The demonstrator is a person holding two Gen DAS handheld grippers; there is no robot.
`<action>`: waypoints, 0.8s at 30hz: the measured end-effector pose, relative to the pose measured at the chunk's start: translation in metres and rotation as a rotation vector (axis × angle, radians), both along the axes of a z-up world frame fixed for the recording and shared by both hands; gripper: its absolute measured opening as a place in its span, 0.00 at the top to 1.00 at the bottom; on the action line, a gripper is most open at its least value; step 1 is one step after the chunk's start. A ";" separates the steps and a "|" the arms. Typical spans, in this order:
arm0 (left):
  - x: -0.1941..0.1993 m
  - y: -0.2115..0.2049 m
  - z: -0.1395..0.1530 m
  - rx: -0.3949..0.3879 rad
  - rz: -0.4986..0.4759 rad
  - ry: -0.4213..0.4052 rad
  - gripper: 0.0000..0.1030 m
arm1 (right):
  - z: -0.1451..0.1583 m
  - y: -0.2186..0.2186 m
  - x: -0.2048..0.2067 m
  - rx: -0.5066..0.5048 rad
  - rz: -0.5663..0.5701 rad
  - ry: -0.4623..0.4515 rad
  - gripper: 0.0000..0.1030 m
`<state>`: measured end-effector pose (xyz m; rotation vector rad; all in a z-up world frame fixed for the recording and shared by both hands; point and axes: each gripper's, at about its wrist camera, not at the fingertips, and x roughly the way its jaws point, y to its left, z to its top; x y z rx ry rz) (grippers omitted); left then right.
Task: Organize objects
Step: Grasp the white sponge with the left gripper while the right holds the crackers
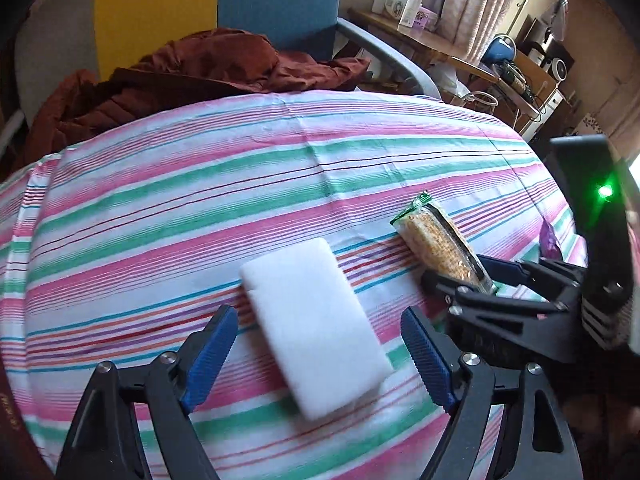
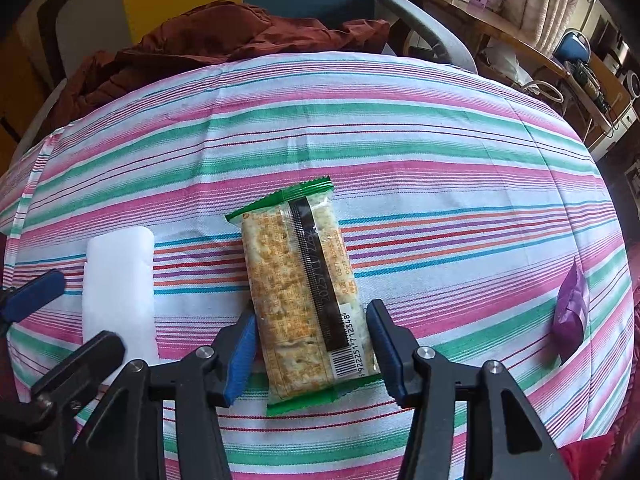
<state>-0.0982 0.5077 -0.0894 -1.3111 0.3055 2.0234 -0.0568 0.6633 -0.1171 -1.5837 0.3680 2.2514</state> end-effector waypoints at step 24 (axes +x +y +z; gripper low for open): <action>-0.004 -0.012 -0.022 -0.044 -0.005 0.075 0.20 | -0.001 -0.009 0.002 0.029 0.014 0.022 0.36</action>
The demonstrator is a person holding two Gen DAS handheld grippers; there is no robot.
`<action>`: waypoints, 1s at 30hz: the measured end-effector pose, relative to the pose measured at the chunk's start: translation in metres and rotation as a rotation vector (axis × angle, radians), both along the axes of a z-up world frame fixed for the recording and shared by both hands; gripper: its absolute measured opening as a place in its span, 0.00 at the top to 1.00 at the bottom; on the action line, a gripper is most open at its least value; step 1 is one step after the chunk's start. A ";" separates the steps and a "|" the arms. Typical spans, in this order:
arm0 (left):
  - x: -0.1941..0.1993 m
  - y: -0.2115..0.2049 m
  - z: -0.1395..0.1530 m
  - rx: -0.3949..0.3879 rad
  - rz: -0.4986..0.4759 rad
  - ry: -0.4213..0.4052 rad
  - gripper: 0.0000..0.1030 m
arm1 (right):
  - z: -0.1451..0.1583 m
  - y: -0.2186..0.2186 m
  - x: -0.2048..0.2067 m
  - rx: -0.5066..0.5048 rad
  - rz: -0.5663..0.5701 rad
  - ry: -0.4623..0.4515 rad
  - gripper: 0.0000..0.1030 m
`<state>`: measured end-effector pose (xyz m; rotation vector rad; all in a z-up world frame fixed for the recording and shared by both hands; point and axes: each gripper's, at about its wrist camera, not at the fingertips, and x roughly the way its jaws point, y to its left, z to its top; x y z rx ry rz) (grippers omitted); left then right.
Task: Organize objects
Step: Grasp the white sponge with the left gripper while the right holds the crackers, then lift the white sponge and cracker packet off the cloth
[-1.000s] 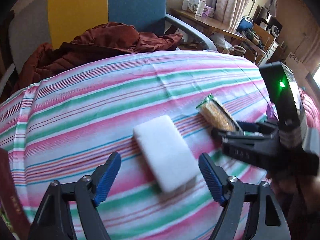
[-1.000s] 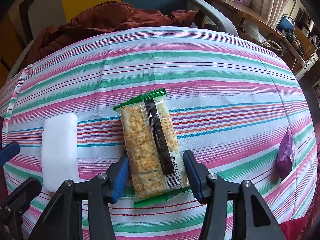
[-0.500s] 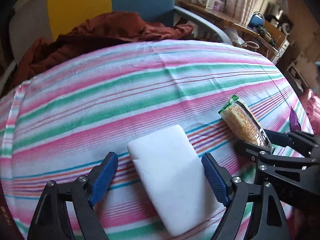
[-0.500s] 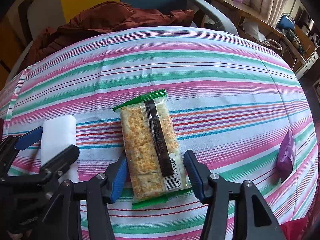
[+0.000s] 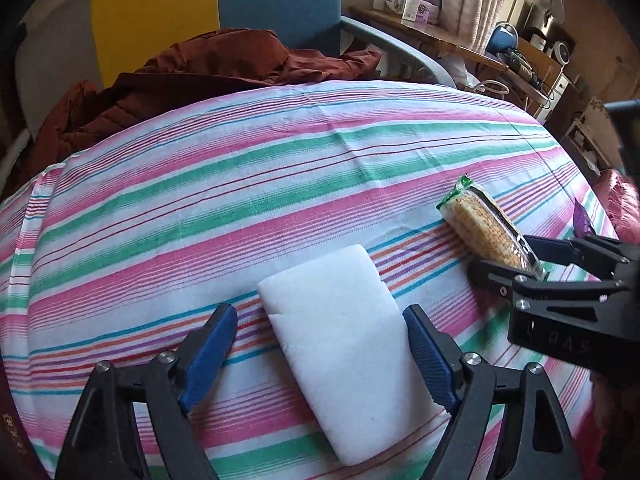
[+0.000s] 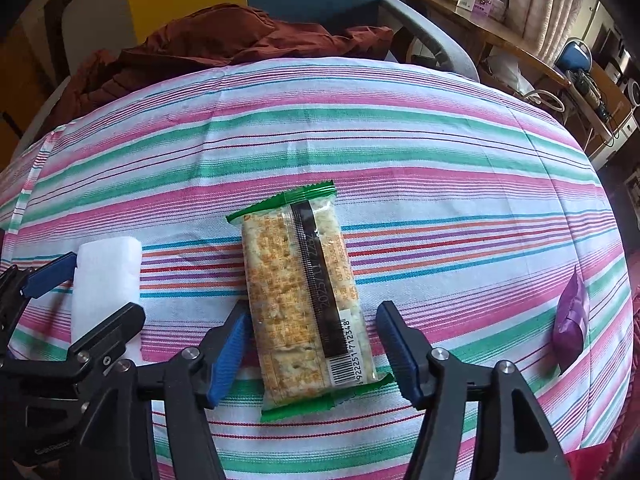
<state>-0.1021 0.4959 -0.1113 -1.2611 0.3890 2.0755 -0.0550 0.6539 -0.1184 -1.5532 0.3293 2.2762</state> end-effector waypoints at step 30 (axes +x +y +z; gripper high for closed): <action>0.017 -0.032 0.000 0.030 -0.026 0.025 0.32 | -0.001 -0.006 0.006 0.010 0.013 -0.005 0.34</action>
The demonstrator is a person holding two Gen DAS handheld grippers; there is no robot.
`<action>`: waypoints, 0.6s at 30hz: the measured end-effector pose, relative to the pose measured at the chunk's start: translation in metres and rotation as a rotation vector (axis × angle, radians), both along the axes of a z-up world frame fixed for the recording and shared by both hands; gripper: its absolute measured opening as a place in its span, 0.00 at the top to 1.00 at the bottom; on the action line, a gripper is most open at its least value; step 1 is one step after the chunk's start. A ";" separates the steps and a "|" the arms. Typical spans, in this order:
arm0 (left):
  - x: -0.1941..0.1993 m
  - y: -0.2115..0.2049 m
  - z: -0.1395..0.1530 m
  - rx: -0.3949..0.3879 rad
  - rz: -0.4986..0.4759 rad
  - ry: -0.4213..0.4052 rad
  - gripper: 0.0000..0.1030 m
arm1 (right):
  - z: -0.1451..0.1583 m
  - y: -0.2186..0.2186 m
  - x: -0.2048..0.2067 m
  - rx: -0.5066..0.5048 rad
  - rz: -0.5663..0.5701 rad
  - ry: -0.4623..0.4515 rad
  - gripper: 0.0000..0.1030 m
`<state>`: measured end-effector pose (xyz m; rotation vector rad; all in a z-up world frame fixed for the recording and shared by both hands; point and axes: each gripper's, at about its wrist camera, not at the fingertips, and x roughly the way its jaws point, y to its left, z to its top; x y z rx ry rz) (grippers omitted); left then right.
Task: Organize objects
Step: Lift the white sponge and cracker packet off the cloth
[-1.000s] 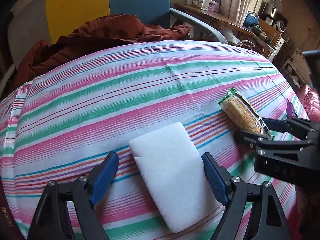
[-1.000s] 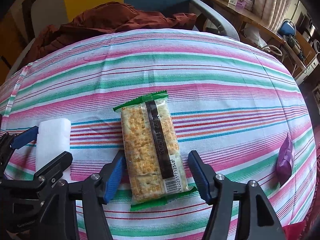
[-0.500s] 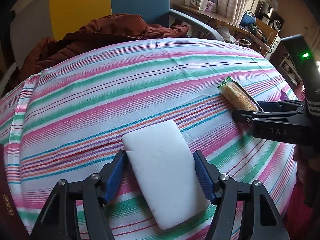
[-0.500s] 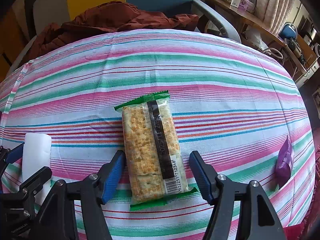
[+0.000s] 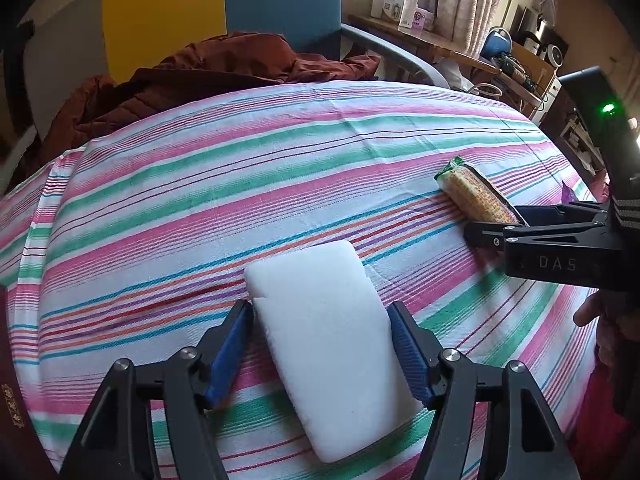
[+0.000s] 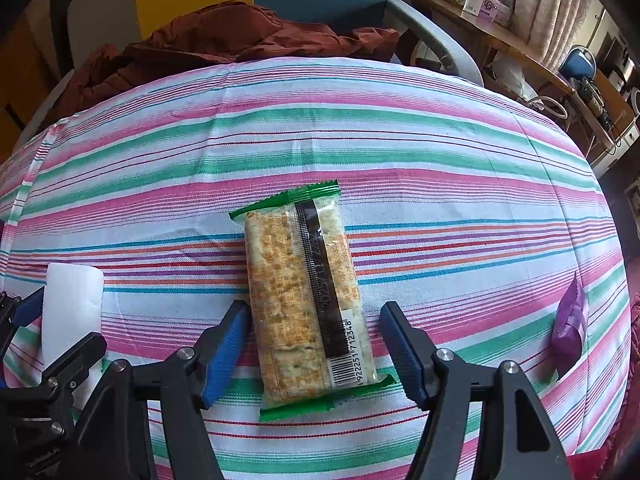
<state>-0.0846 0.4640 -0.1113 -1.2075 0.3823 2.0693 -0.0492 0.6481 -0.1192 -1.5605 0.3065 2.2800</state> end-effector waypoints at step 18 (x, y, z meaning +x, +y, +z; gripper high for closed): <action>0.002 -0.007 0.002 0.010 -0.001 0.004 0.37 | 0.000 -0.004 -0.001 0.015 0.009 -0.007 0.35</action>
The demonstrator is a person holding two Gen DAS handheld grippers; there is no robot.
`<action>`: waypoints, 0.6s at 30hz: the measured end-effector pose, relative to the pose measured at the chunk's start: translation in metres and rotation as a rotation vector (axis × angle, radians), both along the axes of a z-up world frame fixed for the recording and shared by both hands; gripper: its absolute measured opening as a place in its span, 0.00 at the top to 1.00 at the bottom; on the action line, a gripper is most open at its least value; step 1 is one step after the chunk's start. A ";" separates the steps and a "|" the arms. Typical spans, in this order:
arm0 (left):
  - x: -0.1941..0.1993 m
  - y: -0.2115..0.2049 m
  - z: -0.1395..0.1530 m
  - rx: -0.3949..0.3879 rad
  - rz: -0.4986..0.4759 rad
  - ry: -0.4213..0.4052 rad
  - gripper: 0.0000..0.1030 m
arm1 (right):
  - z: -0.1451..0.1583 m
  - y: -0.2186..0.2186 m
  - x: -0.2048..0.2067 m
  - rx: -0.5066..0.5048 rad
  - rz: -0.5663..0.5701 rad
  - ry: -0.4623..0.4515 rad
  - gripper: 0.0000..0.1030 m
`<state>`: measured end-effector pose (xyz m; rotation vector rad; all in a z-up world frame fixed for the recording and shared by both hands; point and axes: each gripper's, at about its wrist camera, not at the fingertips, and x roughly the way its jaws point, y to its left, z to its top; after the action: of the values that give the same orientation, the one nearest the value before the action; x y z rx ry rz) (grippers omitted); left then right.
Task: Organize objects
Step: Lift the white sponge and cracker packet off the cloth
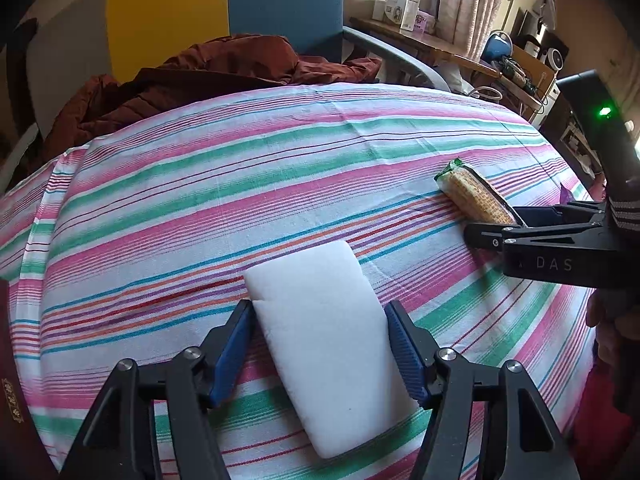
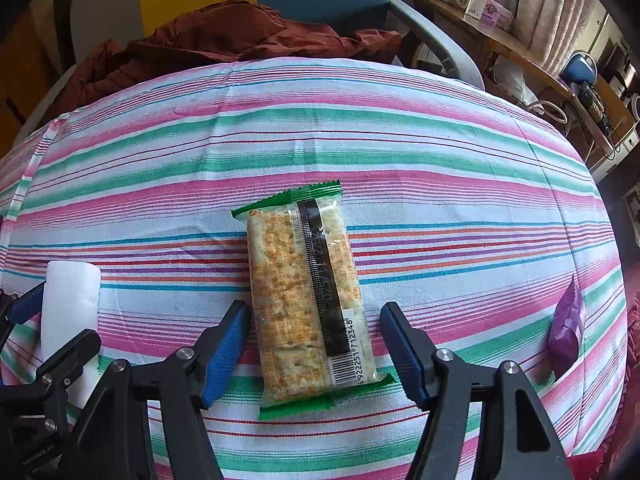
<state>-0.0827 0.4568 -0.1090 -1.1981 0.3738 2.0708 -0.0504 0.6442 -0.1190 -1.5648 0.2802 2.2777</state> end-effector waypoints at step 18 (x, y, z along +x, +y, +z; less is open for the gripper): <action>0.031 -0.081 0.007 0.014 0.032 -0.036 0.42 | 0.003 -0.072 -0.007 -0.066 0.323 0.041 0.53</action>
<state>-0.0513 0.3757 -0.1018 -1.2385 0.3255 2.0730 -0.0570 0.5726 -0.1164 -1.7034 0.1207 2.5686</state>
